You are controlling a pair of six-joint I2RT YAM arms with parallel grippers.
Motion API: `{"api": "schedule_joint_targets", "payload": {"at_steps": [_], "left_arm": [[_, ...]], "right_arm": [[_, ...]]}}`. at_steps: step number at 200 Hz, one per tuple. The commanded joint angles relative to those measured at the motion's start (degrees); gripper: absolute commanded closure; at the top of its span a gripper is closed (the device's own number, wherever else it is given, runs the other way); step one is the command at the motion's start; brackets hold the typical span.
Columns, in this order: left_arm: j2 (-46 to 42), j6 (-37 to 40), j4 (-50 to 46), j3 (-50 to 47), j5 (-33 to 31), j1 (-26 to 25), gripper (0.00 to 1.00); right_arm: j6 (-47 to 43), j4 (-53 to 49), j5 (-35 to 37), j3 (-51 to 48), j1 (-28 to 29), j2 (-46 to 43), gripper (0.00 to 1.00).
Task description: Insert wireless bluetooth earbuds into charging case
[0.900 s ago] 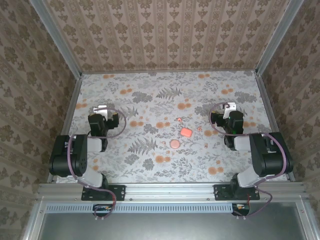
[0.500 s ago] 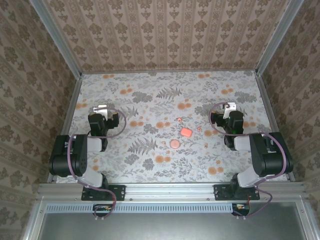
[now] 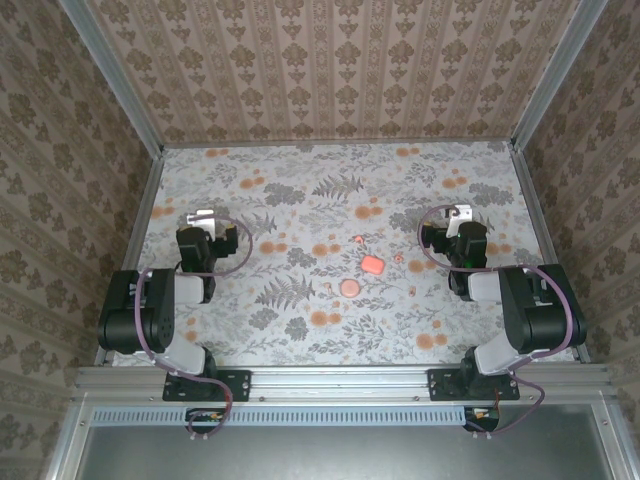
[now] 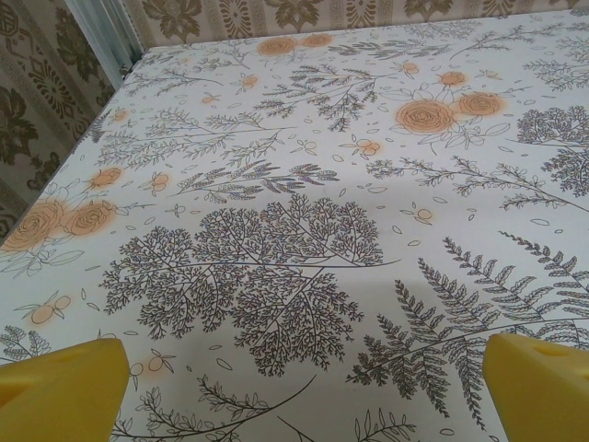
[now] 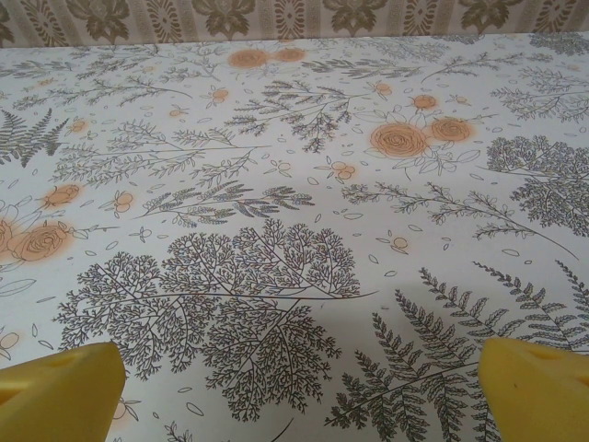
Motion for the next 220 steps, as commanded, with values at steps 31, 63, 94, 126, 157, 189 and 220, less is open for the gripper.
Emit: {"api": "schedule_joint_targets", "payload": {"at_steps": [31, 63, 94, 126, 157, 189, 220], "left_arm": [[-0.25, 0.74, -0.18, 1.14, 0.82, 0.48, 0.0], [-0.19, 0.7, -0.22, 1.13, 0.96, 0.52, 0.0], [-0.21, 0.7, -0.25, 1.13, 0.92, 0.49, 0.0], [-0.25, 0.78, -0.26, 1.23, 1.35, 0.58, 0.0], [-0.21, 1.06, -0.7, 1.39, 3.03, 0.88, 0.0], [-0.21, 1.01, -0.7, 1.4, 3.28, 1.08, 0.0], [-0.21, 0.98, -0.7, 1.36, 3.3, 1.04, 0.0]], "right_arm": [[0.2, 0.62, -0.59, 0.88, 0.21, -0.32, 0.0], [0.19, 0.64, -0.6, 0.92, 0.21, -0.31, 0.0], [0.19, 0.62, -0.6, 0.88, 0.23, -0.38, 0.0], [0.18, 0.62, -0.6, 0.88, 0.21, -0.38, 0.0], [0.2, 0.66, -0.6, 0.88, 0.25, -0.31, 0.0], [0.24, 0.67, -0.6, 0.88, 0.19, -0.28, 0.0], [0.19, 0.63, -0.6, 0.86, 0.22, -0.38, 0.0]]}}
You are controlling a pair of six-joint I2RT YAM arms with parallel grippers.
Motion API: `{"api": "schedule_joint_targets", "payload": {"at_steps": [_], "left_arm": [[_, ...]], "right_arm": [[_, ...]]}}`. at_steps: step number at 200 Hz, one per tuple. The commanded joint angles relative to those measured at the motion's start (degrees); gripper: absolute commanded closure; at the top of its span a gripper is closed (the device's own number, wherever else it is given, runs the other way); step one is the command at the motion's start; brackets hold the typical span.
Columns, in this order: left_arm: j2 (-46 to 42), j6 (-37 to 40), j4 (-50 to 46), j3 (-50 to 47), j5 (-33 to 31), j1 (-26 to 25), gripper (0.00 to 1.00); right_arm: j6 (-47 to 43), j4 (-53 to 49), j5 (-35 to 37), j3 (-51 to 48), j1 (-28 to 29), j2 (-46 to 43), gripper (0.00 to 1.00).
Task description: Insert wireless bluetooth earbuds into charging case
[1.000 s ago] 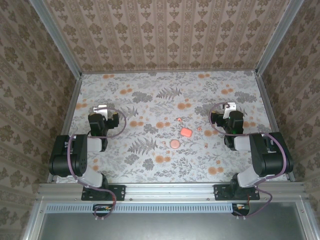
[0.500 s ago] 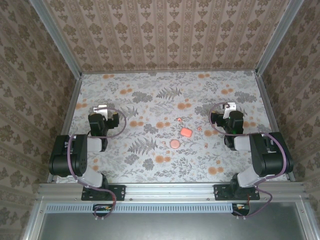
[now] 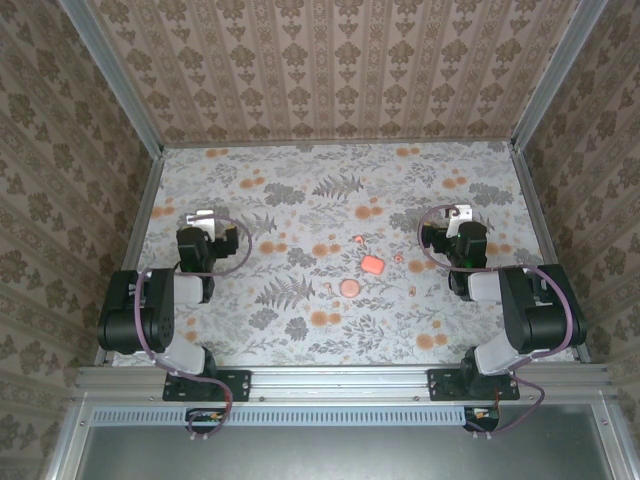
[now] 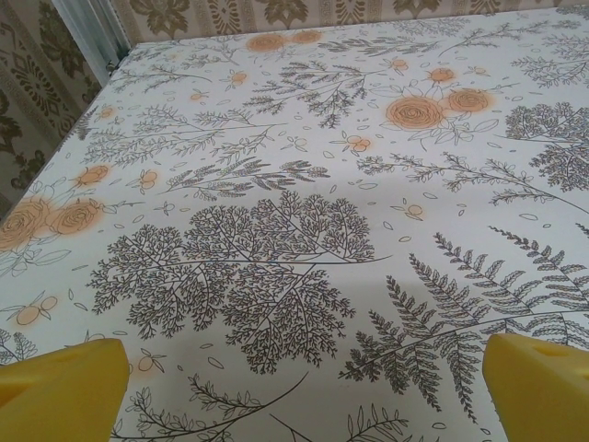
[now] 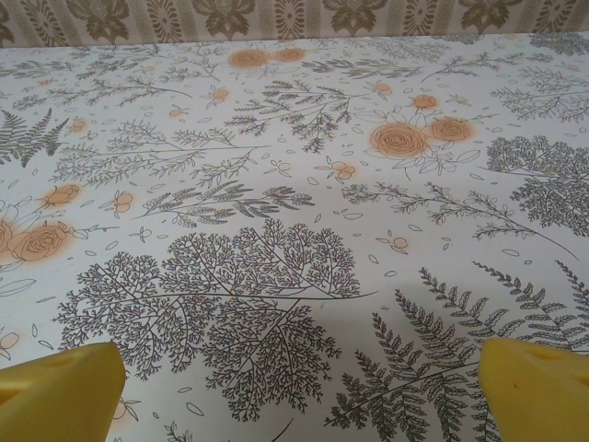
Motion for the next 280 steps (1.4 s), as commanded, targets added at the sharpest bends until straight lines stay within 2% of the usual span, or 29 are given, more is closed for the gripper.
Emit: {"api": "schedule_joint_targets", "payload": {"at_steps": [1, 94, 108, 127, 147, 170, 190, 214, 241, 262, 280], "left_arm": [[-0.23, 0.97, -0.26, 1.36, 0.95, 0.33, 0.0], [-0.56, 0.79, -0.16, 1.29, 0.16, 0.32, 0.0], [-2.2, 0.7, -1.87, 1.49, -0.19, 0.16, 0.0], [-7.16, 2.05, -9.65, 3.35, -0.9, -1.16, 0.0], [-12.99, 3.14, -20.6, 6.98, -0.73, -3.66, 0.03], [-17.61, -0.7, -33.13, 12.71, -1.14, -7.07, 0.07], [-18.1, -2.7, -42.92, 18.4, -1.39, -11.62, 0.08], [-14.36, -4.01, -53.63, 25.72, -0.93, -16.74, 0.08], [-8.48, -6.77, -63.08, 31.65, 3.01, -19.93, 0.1], [-5.2, -9.35, -65.93, 33.11, 4.55, -21.58, 0.12], [-4.02, -11.62, -66.4, 32.81, 4.37, -22.36, 0.12]], "right_arm": [[0.19, 0.62, -0.6, 0.87, 0.23, -0.33, 0.0], [0.4, 0.66, 0.16, 0.94, 0.28, -0.46, 0.0], [0.8, -2.29, 1.13, 2.08, 0.23, -1.84, 0.0], [0.74, -12.53, 0.56, 5.7, 0.48, -6.44, 0.0], [3.49, -31.94, 0.43, 12.8, 1.16, -12.4, 0.0], [9.08, -55.53, 2.27, 22.64, 3.06, -15.5, 0.0], [11.78, -70.06, 4.31, 27.85, 6.65, -16.55, 0.0], [15.26, -85.66, 7.71, 34.47, 13.29, -15.85, 0.0], [24.41, -96.56, 5.53, 39.05, 18.41, -12.99, 0.0], [29.98, -97.84, -0.85, 40.01, 21.27, -10.2, 0.0], [33.64, -98.27, -1.31, 41.54, 24.54, -6.55, 0.02]]}}
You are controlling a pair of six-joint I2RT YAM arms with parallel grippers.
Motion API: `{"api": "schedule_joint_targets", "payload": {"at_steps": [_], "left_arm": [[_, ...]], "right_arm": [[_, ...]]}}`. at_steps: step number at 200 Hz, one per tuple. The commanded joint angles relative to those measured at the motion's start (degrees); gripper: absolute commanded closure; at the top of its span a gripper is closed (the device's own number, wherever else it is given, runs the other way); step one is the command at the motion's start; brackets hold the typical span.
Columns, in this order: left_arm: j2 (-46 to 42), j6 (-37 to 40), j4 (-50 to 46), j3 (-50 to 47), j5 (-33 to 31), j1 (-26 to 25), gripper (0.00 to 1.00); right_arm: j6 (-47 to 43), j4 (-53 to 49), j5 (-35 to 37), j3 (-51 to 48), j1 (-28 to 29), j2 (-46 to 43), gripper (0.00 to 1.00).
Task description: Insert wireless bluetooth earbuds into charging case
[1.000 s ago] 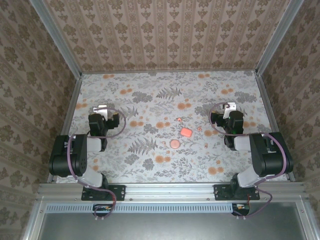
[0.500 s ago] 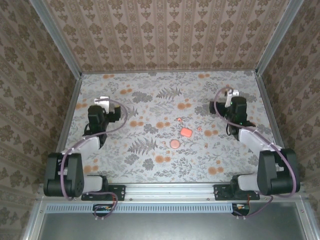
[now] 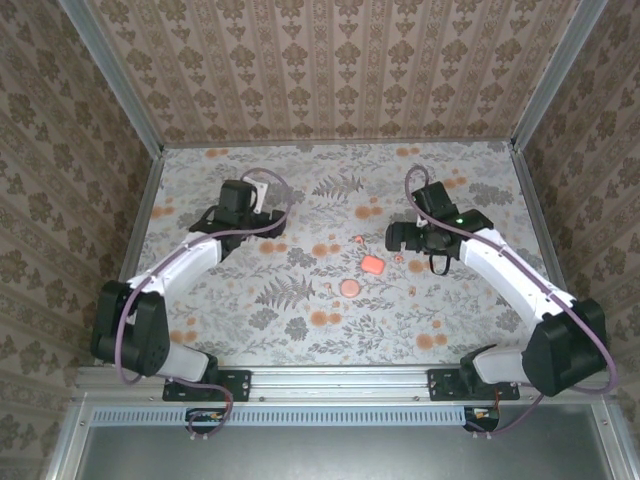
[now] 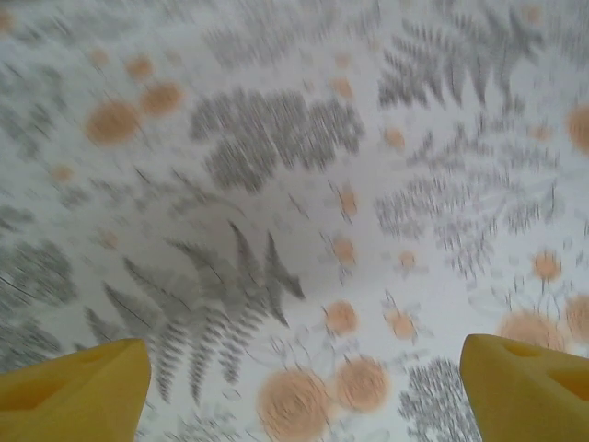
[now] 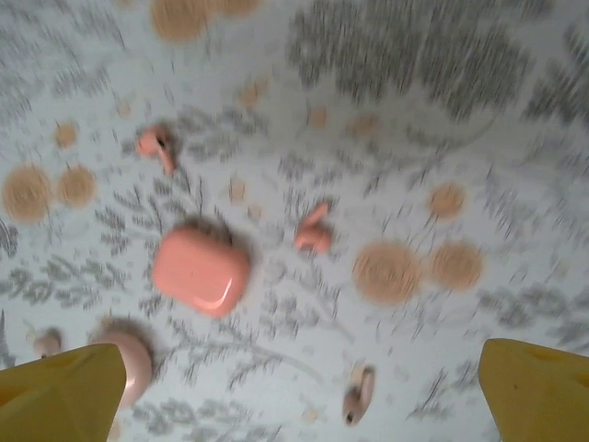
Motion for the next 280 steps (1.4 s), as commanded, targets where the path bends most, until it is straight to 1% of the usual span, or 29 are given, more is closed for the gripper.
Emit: {"api": "schedule_joint_targets", "payload": {"at_steps": [1, 31, 37, 55, 82, 101, 127, 146, 190, 226, 251, 268, 280], "left_arm": [[1.26, -4.8, -7.41, 0.94, 1.72, -1.07, 0.12], [1.53, -6.11, -8.06, -0.18, 0.82, -1.21, 0.12], [1.53, -6.09, -8.39, -0.33, 0.3, -1.21, 0.13], [1.27, -6.15, -9.18, -0.78, -1.1, -1.21, 0.13], [1.01, -6.58, -10.27, -0.49, -0.83, -1.21, 0.14], [0.81, -6.78, -10.36, -0.8, -1.28, -1.21, 0.15], [1.07, -6.62, -10.72, -0.77, -1.62, -1.21, 0.14], [1.11, -6.62, -11.0, -0.64, -1.43, -1.16, 0.14], [1.08, -6.59, -10.93, -1.02, -1.45, -0.9, 0.14], [1.0, -6.62, -9.41, -1.64, 1.32, -0.16, 0.14], [1.04, -6.66, -9.08, -1.75, 1.72, 0.1, 0.14], [1.21, -6.69, -8.92, -1.83, 1.79, 0.21, 0.14], [1.41, -6.74, -8.86, -1.76, 1.89, 0.27, 0.14]], "right_arm": [[9.07, -7.87, -3.05, 3.0, 3.47, 4.48, 0.02], [12.74, -7.26, -4.22, 5.38, 5.5, 10.6, 0.06], [13.02, -6.71, -4.65, 5.72, 5.64, 11.75, 0.09], [13.74, -6.47, -5.34, 7.69, 5.97, 15.57, 0.11], [13.89, -6.86, -6.2, 10.96, 6.31, 21.01, 0.18], [13.84, -6.93, -7.04, 13.15, 6.67, 24.29, 0.17], [13.7, -7.63, -7.14, 15.87, 7.47, 28.27, 0.11], [13.42, -8.45, -7.16, 17.53, 7.83, 30.88, 0.11], [12.76, -10.15, -5.45, 19.4, 8.63, 34.81, 0.11], [12.44, -10.36, -4.38, 20.38, 8.9, 37.44, 0.15], [12.44, -9.92, -4.07, 20.71, 8.89, 38.44, 0.18], [12.4, -9.76, -3.88, 21.19, 8.89, 39.15, 0.24], [12.33, -9.97, -3.78, 21.6, 8.92, 39.83, 0.26]]}}
